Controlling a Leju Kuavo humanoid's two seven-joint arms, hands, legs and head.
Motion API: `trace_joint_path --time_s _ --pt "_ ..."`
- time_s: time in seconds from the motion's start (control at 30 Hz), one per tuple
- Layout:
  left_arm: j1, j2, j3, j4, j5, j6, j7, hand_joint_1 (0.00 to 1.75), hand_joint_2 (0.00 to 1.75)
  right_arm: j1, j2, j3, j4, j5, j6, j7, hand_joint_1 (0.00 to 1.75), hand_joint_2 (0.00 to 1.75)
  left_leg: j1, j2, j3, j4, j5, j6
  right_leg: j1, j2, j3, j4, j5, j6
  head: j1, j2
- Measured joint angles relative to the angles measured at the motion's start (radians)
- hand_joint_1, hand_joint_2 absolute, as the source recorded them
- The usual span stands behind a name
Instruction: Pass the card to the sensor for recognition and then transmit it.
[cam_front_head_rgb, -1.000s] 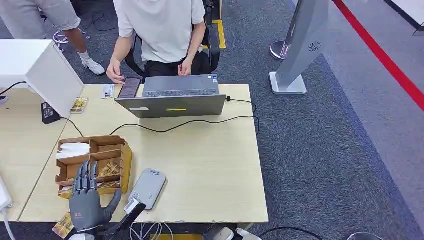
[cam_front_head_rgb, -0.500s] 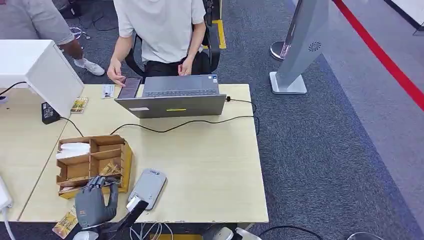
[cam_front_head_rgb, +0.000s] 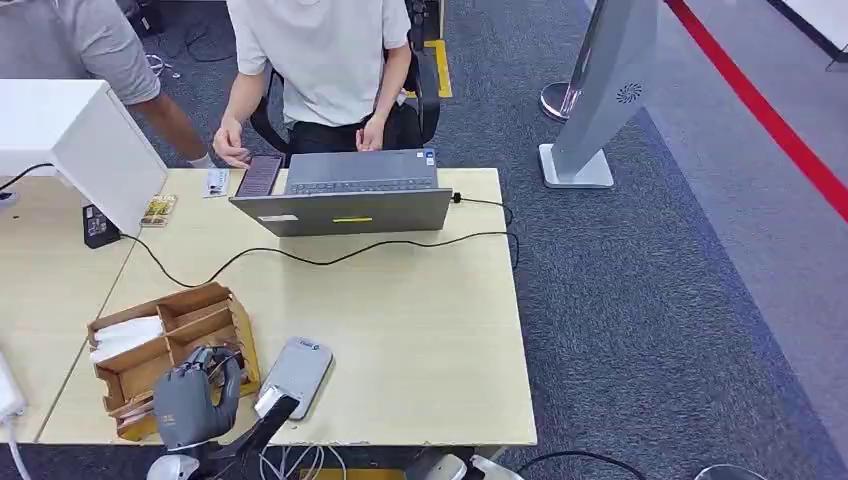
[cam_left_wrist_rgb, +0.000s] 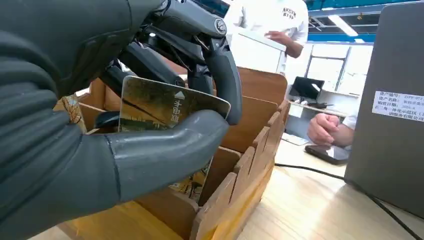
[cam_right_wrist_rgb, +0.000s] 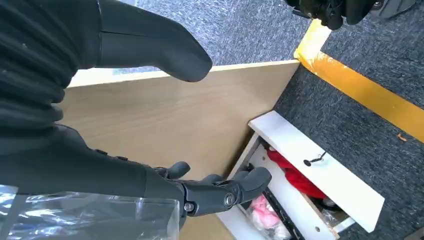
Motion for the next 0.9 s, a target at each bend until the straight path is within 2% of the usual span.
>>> trace_joint_path --time_s 0.07,0.23,0.5,0.7,0.9 --pt "0.000 0.002 -0.002 0.000 0.001 0.000 0.003 1.75 1.75 0.000 0.000 0.000 0.000 0.000 0.000 0.000 0.00 1.75 0.000 0.000 0.000 0.000 0.000 0.000 0.000 0.000 0.000 0.000 0.000 0.000 0.000 0.000" --pt "-0.005 0.017 -0.037 0.005 0.024 0.000 0.054 1.75 1.75 0.000 0.000 0.001 0.000 0.001 -0.001 0.000 0.00 1.75 0.000 0.000 0.000 0.000 0.000 0.000 0.000 0.000 0.000 0.000 0.000 0.000 0.000 0.000" --pt "-0.002 0.026 -0.052 -0.011 0.003 0.000 0.061 1.75 1.75 -0.001 0.000 0.005 0.000 0.002 -0.001 -0.010 0.00 1.75 0.000 0.000 0.000 0.000 0.000 0.000 0.000 0.000 0.000 0.000 0.000 0.000 0.000 0.000" --pt "0.001 0.052 -0.096 -0.121 0.024 0.000 0.070 1.75 1.75 -0.001 0.001 0.021 0.000 0.003 -0.001 -0.014 0.00 1.75 0.000 0.000 0.000 0.000 0.000 0.000 0.000 0.000 0.000 0.000 0.000 0.000 0.000 0.000" --pt "-0.018 0.093 -0.163 -0.316 0.064 0.000 0.032 1.75 1.75 -0.002 0.001 0.032 -0.001 0.010 -0.003 -0.031 0.00 1.75 0.000 0.000 0.000 0.000 0.000 0.000 0.000 0.000 0.000 0.000 0.000 0.000 0.000 0.000"
